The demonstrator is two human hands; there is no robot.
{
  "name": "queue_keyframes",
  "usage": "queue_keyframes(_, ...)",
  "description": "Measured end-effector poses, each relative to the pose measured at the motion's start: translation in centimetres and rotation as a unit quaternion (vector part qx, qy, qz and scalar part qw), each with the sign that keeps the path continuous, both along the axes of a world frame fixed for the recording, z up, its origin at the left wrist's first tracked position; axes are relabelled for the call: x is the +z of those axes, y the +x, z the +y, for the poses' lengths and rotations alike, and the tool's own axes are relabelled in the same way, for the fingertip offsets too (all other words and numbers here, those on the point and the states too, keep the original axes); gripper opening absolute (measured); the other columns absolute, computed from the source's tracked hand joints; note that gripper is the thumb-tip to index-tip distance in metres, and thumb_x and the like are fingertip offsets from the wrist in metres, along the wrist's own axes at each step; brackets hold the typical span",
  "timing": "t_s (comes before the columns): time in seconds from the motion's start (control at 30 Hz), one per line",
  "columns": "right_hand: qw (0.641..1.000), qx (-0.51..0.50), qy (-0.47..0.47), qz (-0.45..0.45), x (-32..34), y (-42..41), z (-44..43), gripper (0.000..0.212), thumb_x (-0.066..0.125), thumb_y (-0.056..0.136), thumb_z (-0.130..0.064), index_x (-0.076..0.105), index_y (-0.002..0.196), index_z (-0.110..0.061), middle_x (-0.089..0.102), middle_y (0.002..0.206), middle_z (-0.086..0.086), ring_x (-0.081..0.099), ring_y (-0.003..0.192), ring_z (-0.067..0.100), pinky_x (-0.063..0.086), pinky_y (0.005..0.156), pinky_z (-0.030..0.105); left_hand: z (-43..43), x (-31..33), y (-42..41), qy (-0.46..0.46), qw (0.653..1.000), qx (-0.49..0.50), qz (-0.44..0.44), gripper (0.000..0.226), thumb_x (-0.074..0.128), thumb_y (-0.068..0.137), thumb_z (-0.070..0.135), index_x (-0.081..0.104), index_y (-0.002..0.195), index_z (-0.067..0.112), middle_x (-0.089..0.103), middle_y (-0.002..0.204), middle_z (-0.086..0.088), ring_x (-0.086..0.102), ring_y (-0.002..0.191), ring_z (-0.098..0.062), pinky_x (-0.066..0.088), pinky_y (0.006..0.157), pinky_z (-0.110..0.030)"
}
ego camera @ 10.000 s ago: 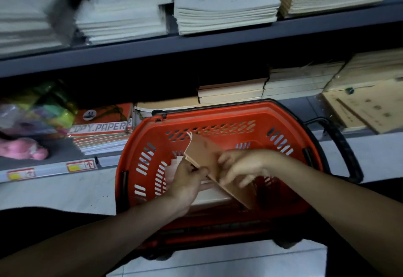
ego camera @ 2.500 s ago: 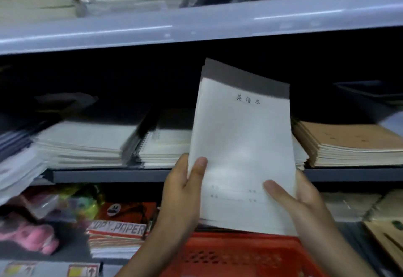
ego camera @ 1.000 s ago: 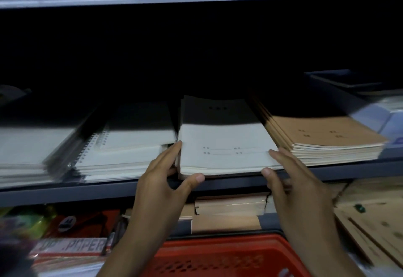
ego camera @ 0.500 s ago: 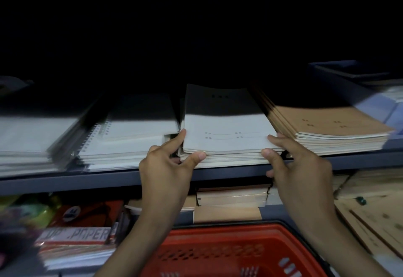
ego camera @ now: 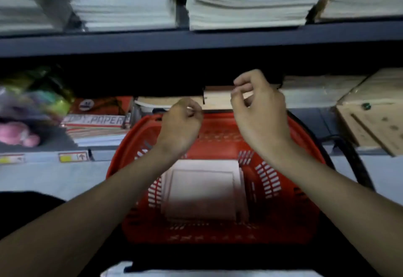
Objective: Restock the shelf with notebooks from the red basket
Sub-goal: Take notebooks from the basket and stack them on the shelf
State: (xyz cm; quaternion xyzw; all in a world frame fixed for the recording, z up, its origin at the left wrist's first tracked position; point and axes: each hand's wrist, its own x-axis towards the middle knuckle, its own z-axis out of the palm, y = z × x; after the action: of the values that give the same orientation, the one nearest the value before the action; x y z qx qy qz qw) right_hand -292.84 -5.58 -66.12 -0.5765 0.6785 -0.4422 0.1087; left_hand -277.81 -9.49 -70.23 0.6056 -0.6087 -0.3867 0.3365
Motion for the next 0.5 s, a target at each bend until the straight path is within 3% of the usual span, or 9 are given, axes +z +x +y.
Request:
queue_keyframes(0.07,0.996,0.02,0.087,0.0,-3.3,1.2,0.4,0.012,0.053,0.086,-0.022,0.06,0.096,-0.022,0.071,0.088,-0.002,0.067,0.08,0.026,0.052,0.072,0.036,0.2,-3.3,1.1,0.166,0.986,0.012,0.007,0.007,0.058,0.076,0.02,0.062,0.072,0.016,0.062,0.064,-0.003,0.055,0.056,-0.022,0.04,0.056,-0.025)
queue_keyframes(0.13,0.969,0.069,0.236,0.029,-7.3,2.2,1.1,0.014,0.054,0.088,-0.021,0.063,0.099,-0.021,0.072,0.098,0.004,0.067,0.094,0.028,0.051,0.078,0.031,1.3,-6.6,3.0,0.295,0.955,0.01,-0.021,0.013,0.057,0.089,0.019,0.057,0.076,0.016,0.054,0.07,-0.007,0.049,0.059,-0.022,0.037,0.057,-0.025)
queue_keyframes(0.23,0.868,0.146,0.473,0.045,-12.7,2.6,3.2,0.035,0.06,0.089,-0.025,0.057,0.123,-0.015,0.064,0.124,0.011,0.061,0.111,0.026,0.043,0.077,0.025,3.8,-10.0,5.7,0.415,0.905,0.034,-0.093,0.006,0.054,0.092,0.017,0.05,0.091,0.013,0.041,0.068,-0.006,0.038,0.056,-0.019,0.033,0.058,-0.024)
queue_keyframes(0.3,0.801,0.172,0.57,0.063,-15.1,2.5,5.3,0.055,0.065,0.088,-0.03,0.046,0.137,-0.014,0.059,0.132,0.013,0.061,0.111,0.027,0.044,0.072,0.023,5.2,-11.9,6.8,0.47,0.872,0.017,-0.14,0.011,0.054,0.092,0.019,0.052,0.098,0.01,0.05,0.076,-0.011,0.05,0.068,-0.026,0.038,0.068,-0.027)
queue_keyframes(0.4,0.743,0.195,0.637,0.061,-17.9,2.3,6.9,0.068,0.07,0.087,-0.028,0.037,0.143,-0.009,0.059,0.129,0.015,0.063,0.105,0.029,0.047,0.056,0.026,5.8,-13.5,6.9,0.487,0.847,-0.069,-0.203,0.033,0.051,0.097,0.019,0.058,0.123,0.0,0.06,0.125,-0.016,0.059,0.114,-0.033,0.045,0.086,-0.031)
queue_keyframes(0.5,0.732,0.17,0.66,0.001,-19.4,2.5,6.4,0.083,0.076,0.083,-0.024,0.025,0.148,-0.01,0.055,0.128,0.014,0.06,0.099,0.026,0.045,0.053,0.024,5.6,-13.3,6.9,0.5,0.842,-0.055,-0.196,0.034,0.055,0.096,0.021,0.054,0.126,0.005,0.056,0.12,-0.012,0.055,0.118,-0.031,0.045,0.09,-0.031)
